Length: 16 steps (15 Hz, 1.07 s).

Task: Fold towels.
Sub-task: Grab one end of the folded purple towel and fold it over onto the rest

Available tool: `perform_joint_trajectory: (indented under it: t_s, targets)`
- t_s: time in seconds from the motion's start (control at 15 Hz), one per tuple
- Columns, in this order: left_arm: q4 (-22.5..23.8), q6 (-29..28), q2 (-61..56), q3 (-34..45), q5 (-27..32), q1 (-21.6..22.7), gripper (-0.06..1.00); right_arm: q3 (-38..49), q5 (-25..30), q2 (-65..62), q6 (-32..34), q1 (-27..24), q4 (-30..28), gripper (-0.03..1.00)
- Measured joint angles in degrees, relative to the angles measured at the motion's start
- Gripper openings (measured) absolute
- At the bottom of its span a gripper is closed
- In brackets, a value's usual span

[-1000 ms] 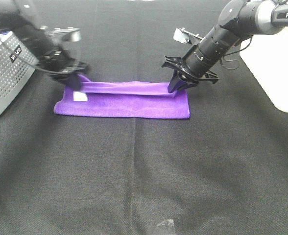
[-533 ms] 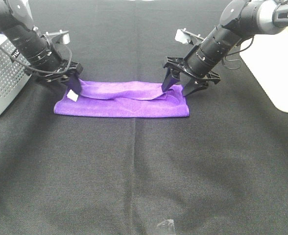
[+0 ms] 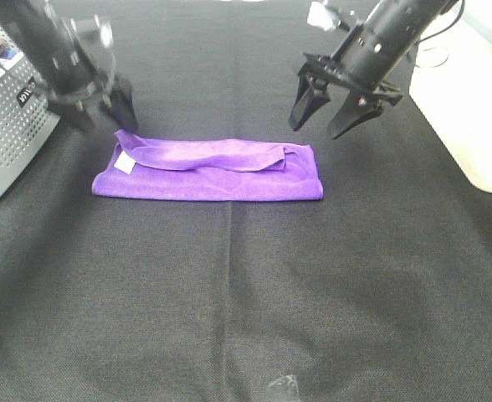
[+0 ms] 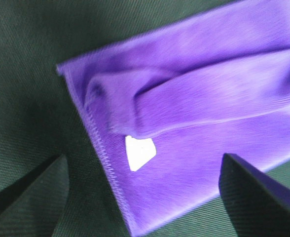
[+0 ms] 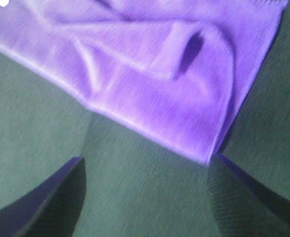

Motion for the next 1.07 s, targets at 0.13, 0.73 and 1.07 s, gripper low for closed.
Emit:
perform_joint_trajectory:
  t_s: [0.13,0.73,1.07]
  targets:
    - [-0.1,-0.1,1.7,0.0,0.1,0.4,0.77,0.0,1.8,-0.2,0.1,0.0,0.0,0.66]
    - [-7.0,-0.7,4.8,0.0,0.2,4.6,0.77,0.0,3.6,-0.2,1.6,0.0,-0.2,0.66]
    - [-9.1,0.6,6.8,-0.3,0.4,4.5,0.77,0.0,3.6,-0.2,2.3,0.0,-0.3,0.66]
